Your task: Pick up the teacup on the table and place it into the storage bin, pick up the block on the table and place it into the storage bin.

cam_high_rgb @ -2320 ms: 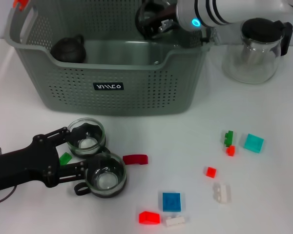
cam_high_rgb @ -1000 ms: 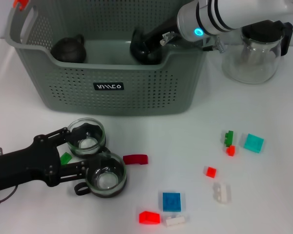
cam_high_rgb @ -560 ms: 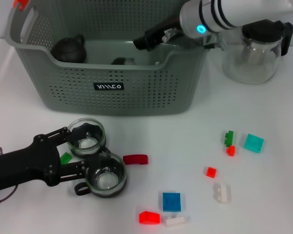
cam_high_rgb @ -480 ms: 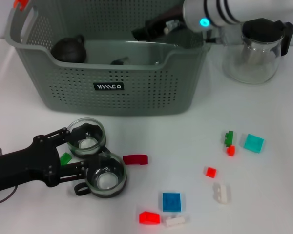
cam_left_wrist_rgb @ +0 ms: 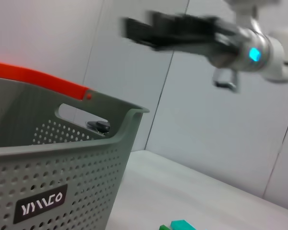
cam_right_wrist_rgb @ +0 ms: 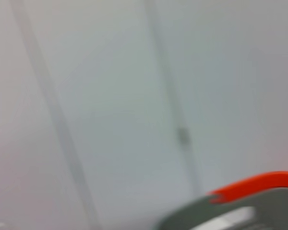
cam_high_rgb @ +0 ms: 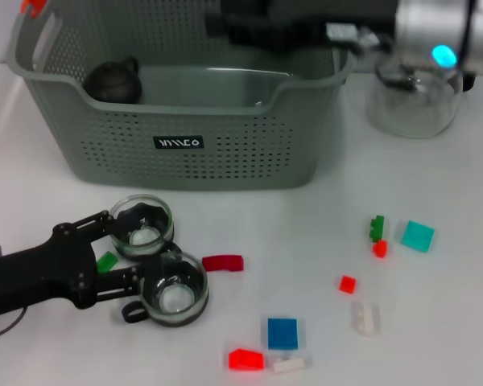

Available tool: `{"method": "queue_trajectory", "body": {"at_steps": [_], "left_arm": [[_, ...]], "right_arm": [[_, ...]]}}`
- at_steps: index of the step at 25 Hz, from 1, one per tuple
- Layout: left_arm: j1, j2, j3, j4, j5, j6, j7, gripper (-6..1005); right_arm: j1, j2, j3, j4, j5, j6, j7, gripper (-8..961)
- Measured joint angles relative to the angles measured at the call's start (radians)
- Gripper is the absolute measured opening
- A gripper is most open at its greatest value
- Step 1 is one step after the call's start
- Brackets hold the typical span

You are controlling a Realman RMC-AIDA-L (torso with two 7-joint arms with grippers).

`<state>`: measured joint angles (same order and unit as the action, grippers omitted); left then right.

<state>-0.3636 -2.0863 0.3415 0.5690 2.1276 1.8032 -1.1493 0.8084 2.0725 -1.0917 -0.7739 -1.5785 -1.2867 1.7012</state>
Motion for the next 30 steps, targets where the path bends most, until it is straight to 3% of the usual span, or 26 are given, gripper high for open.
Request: {"method": "queue_trajectory", "body": {"at_steps": [3, 4, 5, 9, 15, 22, 30], "left_arm": [[-0.002, 0.001, -0.001, 0.000, 0.000, 0.000, -0.002, 872], [-0.003, 0.001, -0.001, 0.000, 0.000, 0.000, -0.003, 872], [-0.003, 0.001, -0.001, 0.000, 0.000, 0.000, -0.004, 872], [-0.002, 0.003, -0.008, 0.003, 0.000, 0.004, -0.006, 872], [-0.006, 0.010, -0.007, 0.025, 0.009, 0.036, -0.023, 872], [-0.025, 0.015, 0.003, 0.143, 0.016, 0.110, -0.146, 872], [-0.065, 0.024, 0.098, 0.350, 0.076, 0.148, -0.568, 873]], "right_arm": [[-0.093, 0.017, 0.022, 0.001, 0.040, -0.151, -0.150, 434], [-0.159, 0.023, 0.027, 0.012, 0.060, -0.247, -0.262, 434], [-0.159, 0.023, 0.027, 0.012, 0.060, -0.247, -0.262, 434], [-0.280, 0.021, 0.020, 0.052, 0.033, -0.346, -0.410, 433], [-0.416, 0.015, 0.029, 0.152, -0.033, -0.370, -0.609, 457], [-0.428, 0.010, 0.057, 0.216, -0.058, -0.349, -0.637, 514], [-0.425, 0.011, 0.058, 0.207, -0.095, -0.324, -0.654, 560]]}}
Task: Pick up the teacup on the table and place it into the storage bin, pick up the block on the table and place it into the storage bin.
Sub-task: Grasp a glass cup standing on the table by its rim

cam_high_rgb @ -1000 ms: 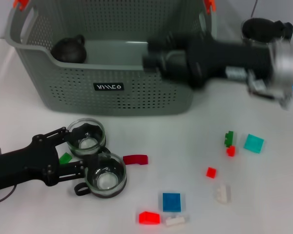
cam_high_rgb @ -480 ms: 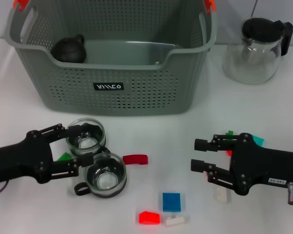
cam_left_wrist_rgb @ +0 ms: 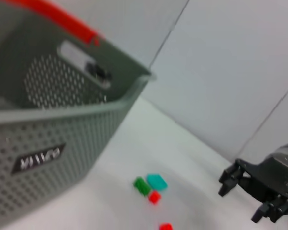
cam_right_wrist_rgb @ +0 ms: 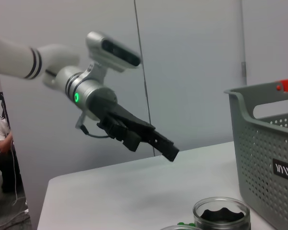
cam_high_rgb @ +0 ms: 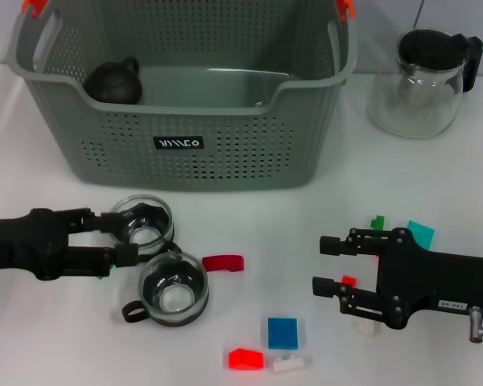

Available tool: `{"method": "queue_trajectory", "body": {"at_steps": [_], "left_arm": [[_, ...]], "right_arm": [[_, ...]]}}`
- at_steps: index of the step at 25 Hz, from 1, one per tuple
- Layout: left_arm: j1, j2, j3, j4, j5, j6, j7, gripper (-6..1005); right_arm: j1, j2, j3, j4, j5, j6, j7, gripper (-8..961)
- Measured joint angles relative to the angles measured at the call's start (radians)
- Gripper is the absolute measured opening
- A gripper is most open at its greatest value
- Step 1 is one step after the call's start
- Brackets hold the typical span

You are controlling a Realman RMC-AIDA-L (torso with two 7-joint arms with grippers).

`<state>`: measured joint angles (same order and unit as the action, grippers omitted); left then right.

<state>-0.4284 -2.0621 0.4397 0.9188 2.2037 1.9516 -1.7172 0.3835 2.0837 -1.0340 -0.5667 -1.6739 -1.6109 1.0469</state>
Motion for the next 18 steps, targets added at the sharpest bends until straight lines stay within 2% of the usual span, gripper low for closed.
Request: {"method": "queue_trajectory", "body": {"at_steps": [4, 9, 18], "left_arm": [[-0.014, -0.004, 0.062, 0.043, 0.002, 0.005, -0.118, 873], [-0.036, 0.003, 0.131, 0.088, 0.033, 0.007, -0.271, 873], [-0.068, 0.009, 0.140, 0.098, 0.076, 0.013, -0.329, 873]], "right_arm": [[0.000, 0.002, -0.003, 0.006, 0.000, 0.001, -0.009, 565], [0.001, 0.003, 0.000, 0.008, 0.000, 0.004, -0.010, 563], [0.002, 0.002, 0.000, 0.008, 0.000, 0.004, -0.010, 563]]}}
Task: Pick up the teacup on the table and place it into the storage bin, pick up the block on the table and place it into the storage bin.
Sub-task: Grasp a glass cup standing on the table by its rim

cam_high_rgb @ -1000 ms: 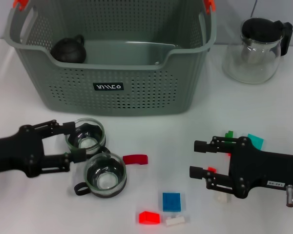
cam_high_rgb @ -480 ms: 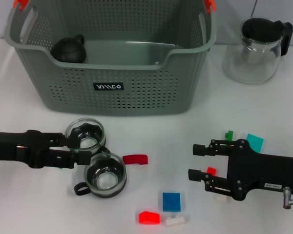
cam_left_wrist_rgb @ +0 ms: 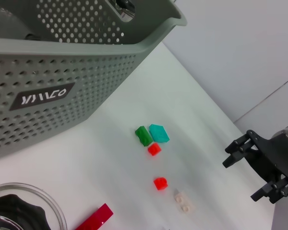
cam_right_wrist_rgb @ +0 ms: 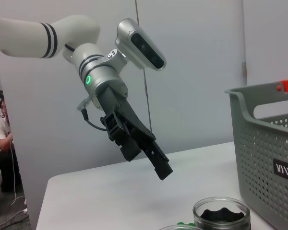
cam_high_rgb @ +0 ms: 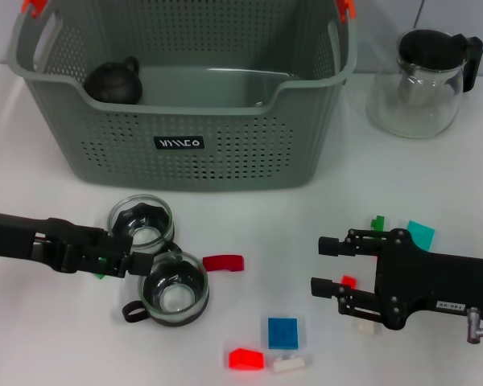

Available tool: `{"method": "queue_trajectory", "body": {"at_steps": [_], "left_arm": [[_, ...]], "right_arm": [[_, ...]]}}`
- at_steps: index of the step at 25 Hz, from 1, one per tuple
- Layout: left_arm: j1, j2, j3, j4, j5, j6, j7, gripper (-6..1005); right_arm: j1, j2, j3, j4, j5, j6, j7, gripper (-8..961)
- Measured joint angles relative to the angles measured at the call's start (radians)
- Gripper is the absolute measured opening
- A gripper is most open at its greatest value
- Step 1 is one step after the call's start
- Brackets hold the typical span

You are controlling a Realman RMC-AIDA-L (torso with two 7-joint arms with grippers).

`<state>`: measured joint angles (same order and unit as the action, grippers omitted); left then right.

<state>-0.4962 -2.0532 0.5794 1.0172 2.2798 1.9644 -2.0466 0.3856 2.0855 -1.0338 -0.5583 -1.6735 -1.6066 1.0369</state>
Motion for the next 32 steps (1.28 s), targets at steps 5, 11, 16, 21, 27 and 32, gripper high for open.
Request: {"method": "queue_trajectory", "body": {"at_steps": [5, 11, 16, 21, 27, 32], "left_arm": [[-0.001, 0.004, 0.000, -0.002, 0.001, -0.001, 0.000, 873], [-0.002, 0.013, 0.001, 0.040, 0.036, 0.023, -0.012, 873], [-0.001, 0.007, 0.062, 0.207, 0.063, 0.046, 0.030, 872], [-0.022, 0.004, 0.182, 0.329, 0.107, 0.013, 0.038, 871], [-0.097, -0.031, 0.262, 0.353, 0.320, -0.115, -0.089, 867], [-0.143, -0.059, 0.339, 0.327, 0.462, -0.188, -0.264, 865]], "right_arm": [[0.006, 0.001, 0.000, 0.000, 0.000, 0.000, 0.004, 563], [0.009, 0.002, 0.000, 0.000, 0.000, -0.001, 0.006, 563], [0.010, 0.001, 0.000, 0.000, 0.000, 0.000, 0.007, 563], [0.010, 0.001, 0.000, 0.000, 0.000, -0.002, 0.008, 563], [0.011, 0.000, 0.000, 0.000, 0.000, -0.006, 0.010, 564], [0.011, -0.001, 0.000, 0.001, 0.000, -0.007, 0.011, 564]]}}
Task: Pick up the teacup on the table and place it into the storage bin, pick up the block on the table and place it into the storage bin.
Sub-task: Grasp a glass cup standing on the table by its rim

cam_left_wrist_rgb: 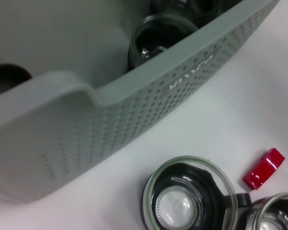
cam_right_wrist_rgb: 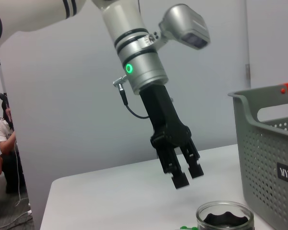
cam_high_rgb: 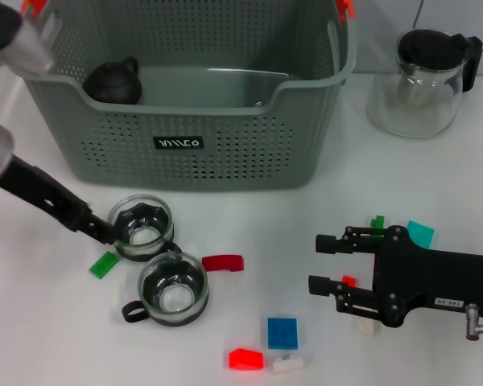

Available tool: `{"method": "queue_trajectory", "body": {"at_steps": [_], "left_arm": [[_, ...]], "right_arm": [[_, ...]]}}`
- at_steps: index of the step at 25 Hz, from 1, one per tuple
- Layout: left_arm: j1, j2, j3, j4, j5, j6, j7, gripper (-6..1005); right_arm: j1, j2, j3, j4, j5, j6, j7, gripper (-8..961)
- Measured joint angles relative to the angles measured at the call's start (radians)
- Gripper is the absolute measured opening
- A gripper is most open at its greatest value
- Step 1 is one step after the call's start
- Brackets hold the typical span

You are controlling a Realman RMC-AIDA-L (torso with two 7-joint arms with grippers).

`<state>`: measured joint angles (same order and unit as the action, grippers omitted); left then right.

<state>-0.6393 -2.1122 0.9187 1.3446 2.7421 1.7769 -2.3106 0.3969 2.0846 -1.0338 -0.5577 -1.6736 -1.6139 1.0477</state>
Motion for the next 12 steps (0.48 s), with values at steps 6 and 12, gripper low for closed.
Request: {"method": "queue_trajectory", "body": {"at_steps": [6, 12], "left_arm": [[-0.036, -0.023, 0.025, -0.007, 0.031, -0.025, -0.079, 806], [-0.048, -0.028, 0.065, -0.033, 0.059, -0.098, -0.120, 745]], "right_arm": [[0.003, 0.001, 0.000, 0.001, 0.000, -0.001, 0.000, 564], [0.003, 0.002, 0.000, 0.002, 0.000, -0.001, 0.000, 564]]}}
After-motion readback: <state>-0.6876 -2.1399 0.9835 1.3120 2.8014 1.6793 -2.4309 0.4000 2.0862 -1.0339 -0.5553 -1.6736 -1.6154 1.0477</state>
